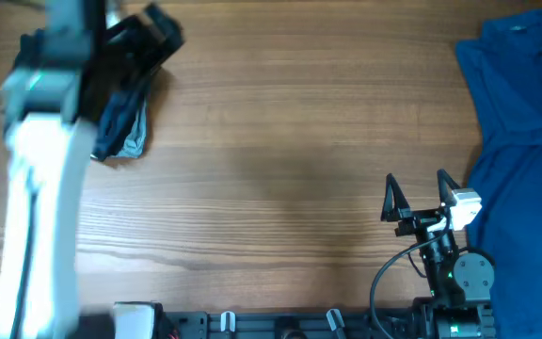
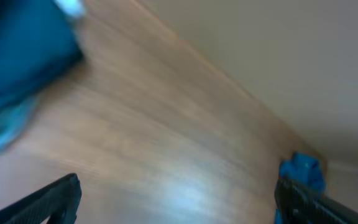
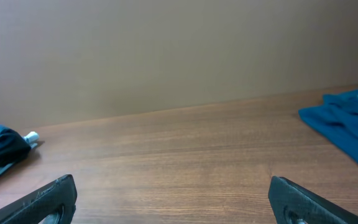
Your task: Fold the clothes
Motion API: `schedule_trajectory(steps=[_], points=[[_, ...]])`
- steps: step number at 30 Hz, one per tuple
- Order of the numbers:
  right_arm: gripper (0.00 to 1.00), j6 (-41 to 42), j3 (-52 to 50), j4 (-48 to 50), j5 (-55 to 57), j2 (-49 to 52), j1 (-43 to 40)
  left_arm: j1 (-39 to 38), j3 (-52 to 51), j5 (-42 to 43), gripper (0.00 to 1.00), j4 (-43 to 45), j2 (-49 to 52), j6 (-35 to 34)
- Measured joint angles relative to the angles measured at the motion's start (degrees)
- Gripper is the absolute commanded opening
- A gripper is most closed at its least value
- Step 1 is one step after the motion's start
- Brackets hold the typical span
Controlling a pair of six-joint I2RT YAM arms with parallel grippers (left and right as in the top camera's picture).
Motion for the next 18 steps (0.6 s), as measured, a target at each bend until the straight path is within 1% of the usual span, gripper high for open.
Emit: schedule_trajectory(steps=[2,4,6,8,11,12,13,17,18], points=[[1.00,0.00,0.00,0.00,0.00,0.02,0.00,0.00,0.20,-4.70,1.00,-5.84,-11.80,-0.02],[1.00,0.00,0.00,-0.02,0.02,0.00,0.00,0.02,-1.14,-8.35,1.00,-8.13,-22.10,-0.02],[1.00,0.00,0.00,0.00,0.02,0.00,0.00,0.07,-7.10,-9.92,1.00,-7.87,-30.95,-0.02],[1.00,0.00,0.00,0.00,0.02,0.04,0.00,0.96,-18.32,-10.80,1.00,-8.35,-42.16,-0.02],[1.00,0.02,0.00,0.02,0.15,-0.04,0.00,3.82,-34.47,-11.23,1.00,-4.39,-55.39,-0.02],[1.00,0.00,0.00,-0.02,0.15,-0.07,0.00,4.96,-40.94,-11.32,1.00,-2.14,-60.02,-0.02],[1.00,0.00,0.00,0.00,0.15,-0.07,0.00,5.75,-46.01,-11.61,1.00,1.03,-62.62,-0.02],[1.00,0.02,0.00,0.00,0.15,-0.07,0.00,8.24,-70.55,-11.85,1.00,20.26,-73.37,-0.85],[1.00,0.02,0.00,-0.02,0.15,-0.07,0.00,8.24,-73.77,-11.61,1.00,23.47,-74.49,-1.05]])
